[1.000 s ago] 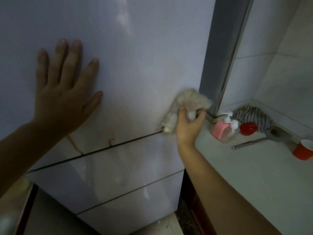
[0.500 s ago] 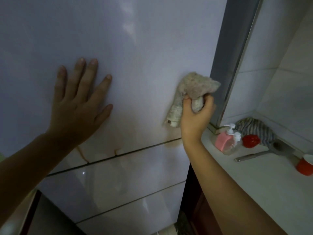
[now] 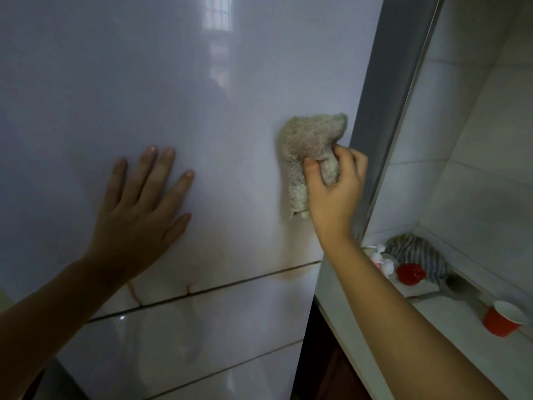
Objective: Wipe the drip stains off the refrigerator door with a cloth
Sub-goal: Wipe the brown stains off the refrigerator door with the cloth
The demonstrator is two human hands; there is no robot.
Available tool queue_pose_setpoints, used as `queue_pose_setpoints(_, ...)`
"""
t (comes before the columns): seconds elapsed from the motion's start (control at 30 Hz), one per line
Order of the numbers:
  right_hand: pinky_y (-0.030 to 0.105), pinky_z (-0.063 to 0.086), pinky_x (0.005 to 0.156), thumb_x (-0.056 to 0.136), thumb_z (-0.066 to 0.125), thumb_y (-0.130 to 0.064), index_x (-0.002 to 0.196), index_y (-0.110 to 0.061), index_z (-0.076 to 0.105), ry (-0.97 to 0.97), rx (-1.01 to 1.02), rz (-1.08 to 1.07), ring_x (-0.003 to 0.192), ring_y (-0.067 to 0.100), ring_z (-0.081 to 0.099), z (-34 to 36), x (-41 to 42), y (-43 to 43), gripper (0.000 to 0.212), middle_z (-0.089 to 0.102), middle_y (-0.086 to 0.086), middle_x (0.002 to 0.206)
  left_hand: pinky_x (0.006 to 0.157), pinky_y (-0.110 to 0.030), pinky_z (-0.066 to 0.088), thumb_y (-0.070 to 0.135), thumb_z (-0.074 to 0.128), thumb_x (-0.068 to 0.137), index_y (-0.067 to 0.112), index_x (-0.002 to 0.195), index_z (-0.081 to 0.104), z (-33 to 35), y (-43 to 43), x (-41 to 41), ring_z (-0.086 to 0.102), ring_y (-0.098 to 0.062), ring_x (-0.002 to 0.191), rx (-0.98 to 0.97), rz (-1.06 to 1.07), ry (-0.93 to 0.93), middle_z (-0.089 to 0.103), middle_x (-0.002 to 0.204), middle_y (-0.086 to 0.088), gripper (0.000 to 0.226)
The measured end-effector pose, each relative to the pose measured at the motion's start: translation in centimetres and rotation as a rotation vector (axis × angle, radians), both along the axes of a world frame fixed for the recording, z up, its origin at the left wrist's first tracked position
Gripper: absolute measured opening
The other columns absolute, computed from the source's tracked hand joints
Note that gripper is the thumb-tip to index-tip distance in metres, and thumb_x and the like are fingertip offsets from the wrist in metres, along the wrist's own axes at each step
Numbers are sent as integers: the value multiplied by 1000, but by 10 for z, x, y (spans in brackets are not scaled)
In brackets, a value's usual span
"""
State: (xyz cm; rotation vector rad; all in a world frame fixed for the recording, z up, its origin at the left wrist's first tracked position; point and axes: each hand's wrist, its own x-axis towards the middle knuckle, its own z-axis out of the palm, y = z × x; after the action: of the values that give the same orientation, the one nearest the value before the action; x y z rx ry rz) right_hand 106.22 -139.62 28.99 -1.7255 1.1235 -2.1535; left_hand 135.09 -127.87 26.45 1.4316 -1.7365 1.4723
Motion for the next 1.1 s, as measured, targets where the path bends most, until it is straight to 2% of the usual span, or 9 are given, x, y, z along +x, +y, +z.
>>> queue_pose_setpoints(0.07,42,53,93,86,75,-35,117,-13,68,70,-72,-28,114,24,58,25,1,-3,39,53,3,121,120,-62,27,40,55,99,11,152,46,0,-1,0,31,-42,151,-13,-7,-1,31,163,-23,61)
queue_pose_setpoints(0.2,36,51,93,84,77,-25,120,-11,66,264,-175,-33,116,26,53,41,17,4,40,51,7,124,118,-63,30,39,57,98,10,151,47,1,-3,0,33,-43,150,-27,-13,-11,33,162,-23,62)
queue_pose_setpoints(0.3,40,50,94,80,78,-21,123,-11,65,557,-255,35,116,30,52,6,26,9,46,50,8,127,118,-62,31,40,55,99,10,152,46,0,-4,1,35,-43,149,-28,4,-17,33,162,-23,62)
queue_pose_setpoints(0.43,45,52,84,75,74,-27,120,-17,60,988,-381,58,104,31,54,-72,18,11,48,57,10,121,120,-62,28,42,52,101,12,154,42,3,-2,4,30,-42,151,3,35,-33,30,164,-23,62)
queue_pose_setpoints(0.5,44,52,82,73,73,-25,119,-19,58,1087,-378,93,104,30,54,-91,7,10,49,58,11,120,120,-62,29,42,51,102,12,155,40,4,0,4,29,-42,152,17,39,-28,29,164,-22,62)
queue_pose_setpoints(0.63,44,53,84,79,67,-24,119,-18,57,851,-298,107,105,33,54,-46,1,8,42,52,10,120,120,-61,29,42,50,102,12,156,40,7,5,4,29,-42,152,38,53,-42,29,164,-22,62)
queue_pose_setpoints(0.8,23,46,88,84,78,-24,117,-11,66,417,-252,111,111,24,53,50,36,16,38,51,5,120,120,-60,30,42,49,102,7,151,45,24,27,9,33,-42,150,41,-10,35,30,163,-26,60)
queue_pose_setpoints(0.97,29,48,92,84,79,-21,119,-7,68,368,-355,108,111,26,52,57,66,25,39,54,11,122,122,-61,22,43,48,102,6,152,41,35,64,44,26,-42,153,-42,92,220,25,164,-26,63)
queue_pose_setpoints(1.1,40,49,89,81,82,-20,118,-9,70,528,-424,147,108,28,51,36,89,31,41,57,13,122,122,-56,21,43,48,102,5,153,40,10,91,75,25,-43,152,-49,196,347,25,164,-27,64)
